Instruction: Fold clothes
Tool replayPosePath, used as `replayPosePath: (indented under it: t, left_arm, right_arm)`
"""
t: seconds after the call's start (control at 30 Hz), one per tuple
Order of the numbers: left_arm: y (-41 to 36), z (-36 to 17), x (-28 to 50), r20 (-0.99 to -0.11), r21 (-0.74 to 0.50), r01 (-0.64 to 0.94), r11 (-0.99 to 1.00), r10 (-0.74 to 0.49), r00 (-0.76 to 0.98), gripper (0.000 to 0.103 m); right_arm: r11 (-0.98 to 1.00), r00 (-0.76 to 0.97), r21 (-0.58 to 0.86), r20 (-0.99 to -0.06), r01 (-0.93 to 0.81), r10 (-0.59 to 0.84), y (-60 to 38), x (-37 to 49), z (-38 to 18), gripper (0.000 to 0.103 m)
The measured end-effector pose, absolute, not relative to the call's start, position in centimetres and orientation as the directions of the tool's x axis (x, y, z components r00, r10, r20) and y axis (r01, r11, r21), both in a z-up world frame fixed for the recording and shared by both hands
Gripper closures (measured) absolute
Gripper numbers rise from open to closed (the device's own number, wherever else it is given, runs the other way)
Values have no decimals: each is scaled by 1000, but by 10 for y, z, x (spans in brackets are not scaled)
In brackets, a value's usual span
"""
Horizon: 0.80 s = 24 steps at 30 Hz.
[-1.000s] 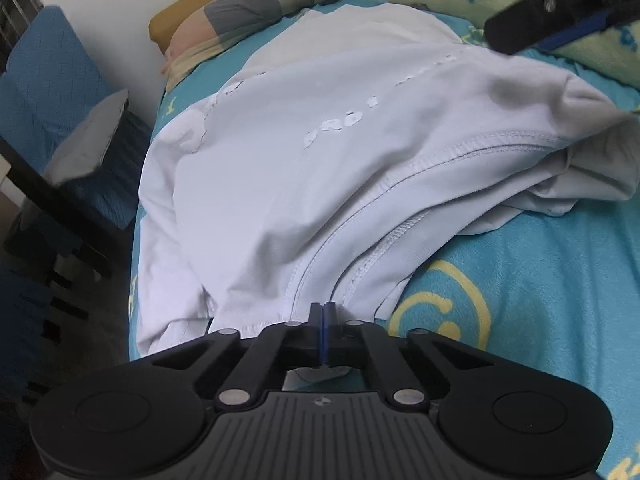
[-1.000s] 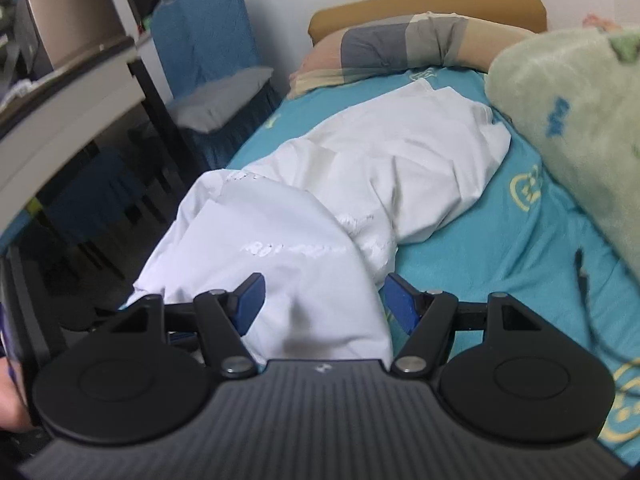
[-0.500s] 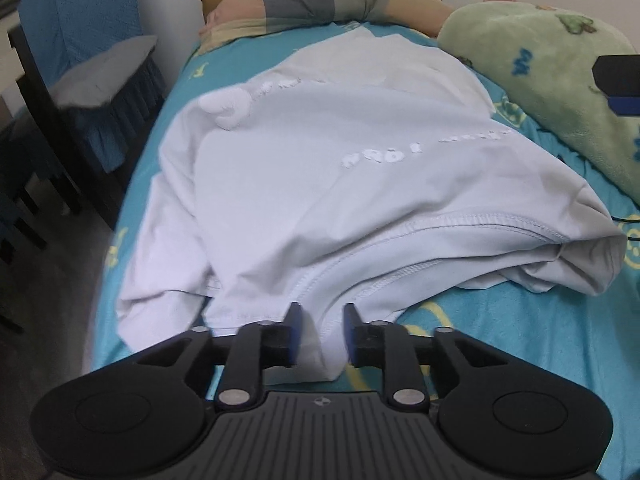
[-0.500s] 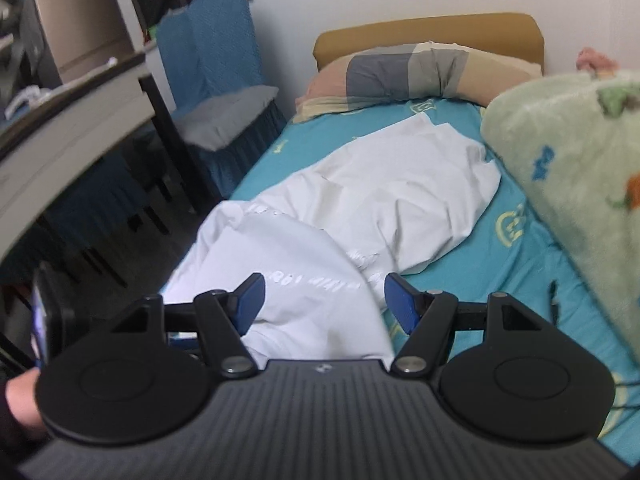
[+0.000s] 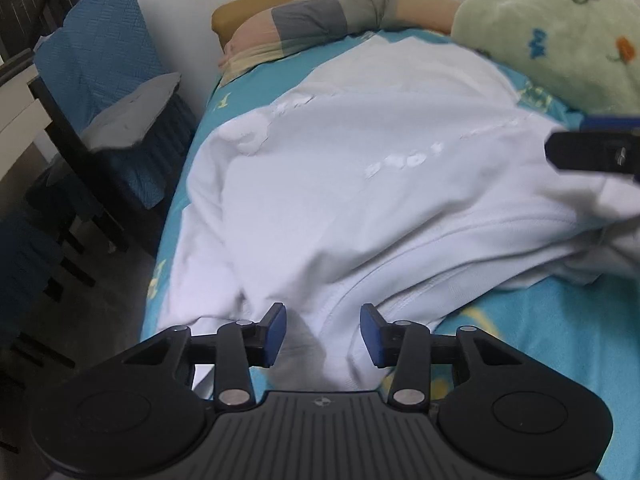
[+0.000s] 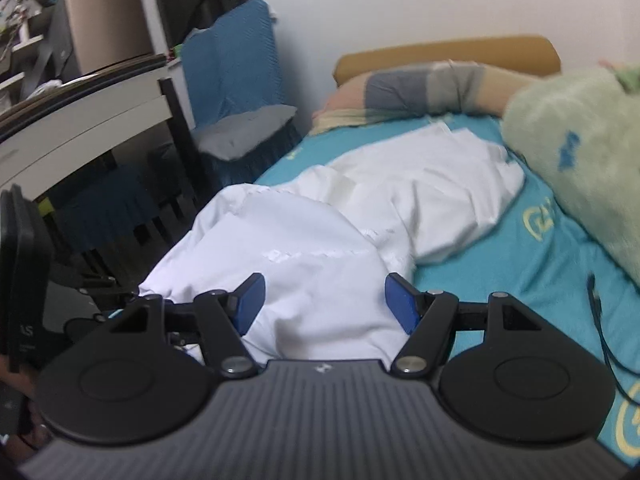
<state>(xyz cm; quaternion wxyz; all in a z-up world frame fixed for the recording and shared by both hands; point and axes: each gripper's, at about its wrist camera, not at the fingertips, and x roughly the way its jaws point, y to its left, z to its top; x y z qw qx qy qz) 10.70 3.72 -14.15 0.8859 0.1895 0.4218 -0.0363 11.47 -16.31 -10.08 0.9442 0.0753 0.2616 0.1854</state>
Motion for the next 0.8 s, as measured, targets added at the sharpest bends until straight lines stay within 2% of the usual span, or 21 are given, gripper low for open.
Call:
replayPosePath:
  t: [0.13,0.2,0.23,0.27,0.37,0.57,0.8]
  left_arm:
    - [30,-153,108,-753,388,287,876,121,647,61]
    - [24,-153,106,-755,405,341,848,100,648,77]
    - [22,-153,104,-763,400,366,840,84,641,94]
    - [21,-152,103,-770,395,387,833,70,634,103]
    - [26,-135,100,-751,363,390,846,17,661,103]
    - [52,-74,87,-629,249,283,926,-68,775,103]
    - [53,-78,91,-658,254,285,924,-51,751,103]
  right_arm:
    - [914,783,195,-472,-356,405,-149,118,-108,35]
    - [921,782,154,-488,-359,387,-143,120,-113,35]
    - [923,781,135,-497,-359,377,-141,122,-115,35]
    - [926,781,118,-504,-360,368,-139,123,-118,35]
    - [926,788,96,-499,-364,361,-137,124,-121,35]
    - [897,786,32,-470,-441,402,-121,119,-120,32]
    - [800,815,-329,-491,-502,309,-85,99,-133,35]
